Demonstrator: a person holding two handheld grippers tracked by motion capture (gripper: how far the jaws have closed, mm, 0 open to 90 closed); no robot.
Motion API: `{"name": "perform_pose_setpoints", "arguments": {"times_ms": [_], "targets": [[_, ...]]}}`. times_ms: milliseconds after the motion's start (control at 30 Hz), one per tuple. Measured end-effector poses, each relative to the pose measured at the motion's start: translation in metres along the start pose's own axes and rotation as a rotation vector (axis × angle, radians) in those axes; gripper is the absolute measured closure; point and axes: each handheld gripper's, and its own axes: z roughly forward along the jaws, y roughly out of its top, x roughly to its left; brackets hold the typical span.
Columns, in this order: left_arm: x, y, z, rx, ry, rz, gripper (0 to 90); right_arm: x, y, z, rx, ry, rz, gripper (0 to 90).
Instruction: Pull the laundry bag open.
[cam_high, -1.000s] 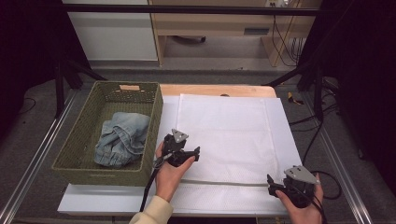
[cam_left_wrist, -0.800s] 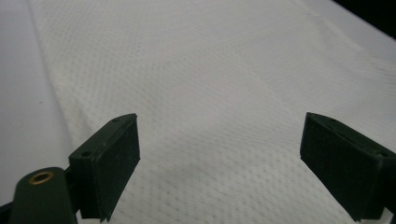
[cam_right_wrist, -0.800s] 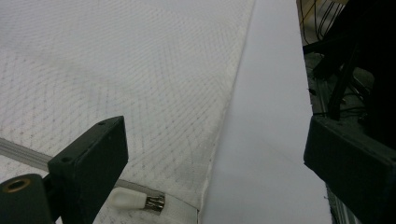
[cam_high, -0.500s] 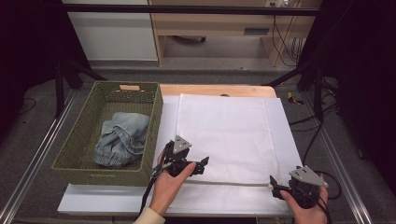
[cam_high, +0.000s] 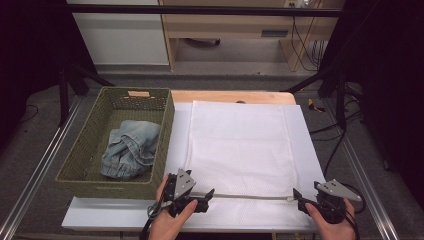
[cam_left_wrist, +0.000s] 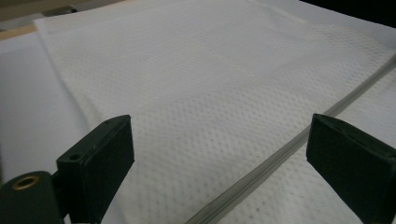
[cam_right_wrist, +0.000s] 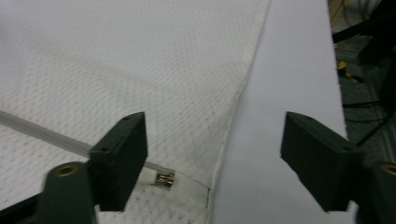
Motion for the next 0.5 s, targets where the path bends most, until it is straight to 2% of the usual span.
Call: {"name": "perform_pose_setpoints", "arguments": {"times_ms": [67,133,233,300,367,433,500], "targets": [[-0.002,-0.006,0.000,0.008,-0.012,-0.062,9.5,0.000,0.001,0.001,0.005,0.013,-0.003,30.9],[0.001,-0.008,-0.001,0.002,-0.031,-0.041,9.9,0.000,0.002,0.001,0.002,0.017,-0.016,35.1],[-0.005,-0.009,-0.001,-0.009,-0.050,-0.062,10.1,0.000,0.001,0.002,0.002,0.020,-0.021,37.5],[-0.009,-0.007,-0.001,-0.007,-0.054,-0.054,10.1,-0.001,0.001,0.002,-0.008,0.028,-0.020,39.9],[-0.013,-0.006,-0.002,-0.007,-0.063,-0.038,10.2,-0.001,0.000,0.003,0.001,0.035,-0.004,41.2],[-0.015,-0.006,-0.003,-0.004,-0.072,-0.025,10.3,-0.003,-0.002,0.002,-0.005,0.029,0.029,46.3],[-0.017,-0.005,-0.004,-0.006,-0.080,-0.028,10.5,-0.006,-0.005,-0.001,-0.006,0.037,0.061,51.9]]}}
